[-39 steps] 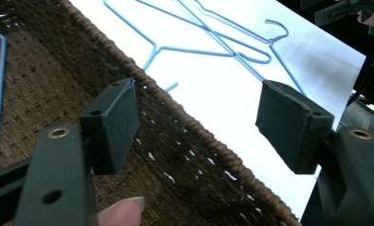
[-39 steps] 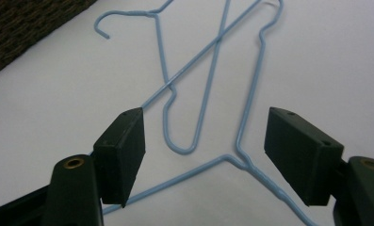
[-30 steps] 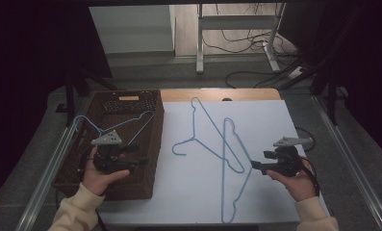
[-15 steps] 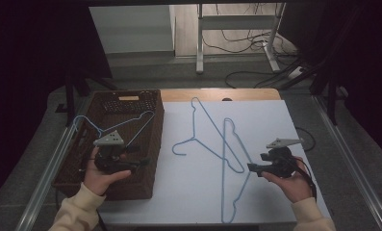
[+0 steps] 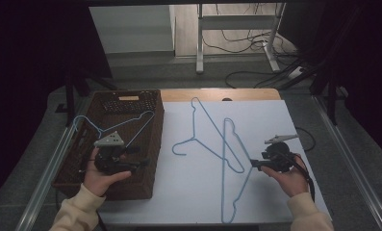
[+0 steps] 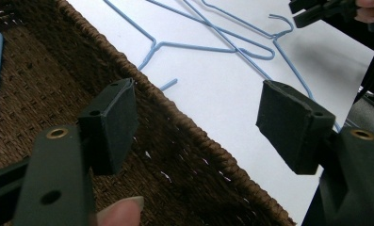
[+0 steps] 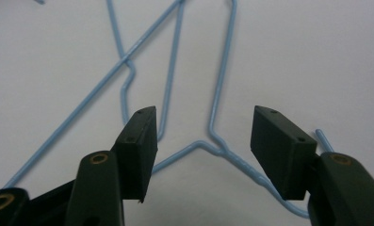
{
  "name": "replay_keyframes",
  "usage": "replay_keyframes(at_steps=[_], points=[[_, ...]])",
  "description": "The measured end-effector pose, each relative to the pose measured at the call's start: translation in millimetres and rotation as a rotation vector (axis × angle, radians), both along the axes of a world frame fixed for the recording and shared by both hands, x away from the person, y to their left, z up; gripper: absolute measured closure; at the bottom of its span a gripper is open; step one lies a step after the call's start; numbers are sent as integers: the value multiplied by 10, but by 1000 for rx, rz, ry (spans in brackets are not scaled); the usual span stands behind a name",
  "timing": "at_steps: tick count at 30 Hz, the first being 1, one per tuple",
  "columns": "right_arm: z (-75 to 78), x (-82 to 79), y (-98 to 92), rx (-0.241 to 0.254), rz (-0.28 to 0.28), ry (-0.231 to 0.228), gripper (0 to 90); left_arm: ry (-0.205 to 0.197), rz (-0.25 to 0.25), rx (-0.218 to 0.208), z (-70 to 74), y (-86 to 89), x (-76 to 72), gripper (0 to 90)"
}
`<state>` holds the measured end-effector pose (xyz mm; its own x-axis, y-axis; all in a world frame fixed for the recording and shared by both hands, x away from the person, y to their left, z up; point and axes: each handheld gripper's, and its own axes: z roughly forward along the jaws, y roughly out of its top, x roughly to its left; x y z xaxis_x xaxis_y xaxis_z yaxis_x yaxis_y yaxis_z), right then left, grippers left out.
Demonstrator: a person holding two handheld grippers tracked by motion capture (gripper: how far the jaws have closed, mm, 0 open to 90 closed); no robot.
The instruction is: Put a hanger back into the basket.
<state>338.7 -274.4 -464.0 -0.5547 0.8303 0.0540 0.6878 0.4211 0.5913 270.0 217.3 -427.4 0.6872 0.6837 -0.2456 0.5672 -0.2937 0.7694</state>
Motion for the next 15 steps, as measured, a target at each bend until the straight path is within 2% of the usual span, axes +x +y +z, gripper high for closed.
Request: replay_keyframes(at_steps=[1, 7, 11, 12, 13, 14, 15], points=[[-39, 59, 12, -14, -12, 13, 447, 0, 0, 0, 0, 0, 1, 295], [-113, 180, 75, -48, -17, 30, 489, 1, 0, 1, -5, 3, 2, 295], [-135, 211, 83, -53, -12, 47, 523, 1, 0, 2, -6, 9, -2, 295], [-132, 204, 73, -46, -7, 50, 572, 1, 0, 2, -6, 10, -3, 295], [-132, 204, 73, -46, -7, 50, 572, 1, 1, 2, -6, 11, -4, 295], [-130, 198, 71, -44, -3, 55, 612, 1, 1, 1, -7, 12, -4, 296], [-135, 184, 74, -39, 11, 75, 700, 1, 1, 2, -7, 11, -3, 296]])
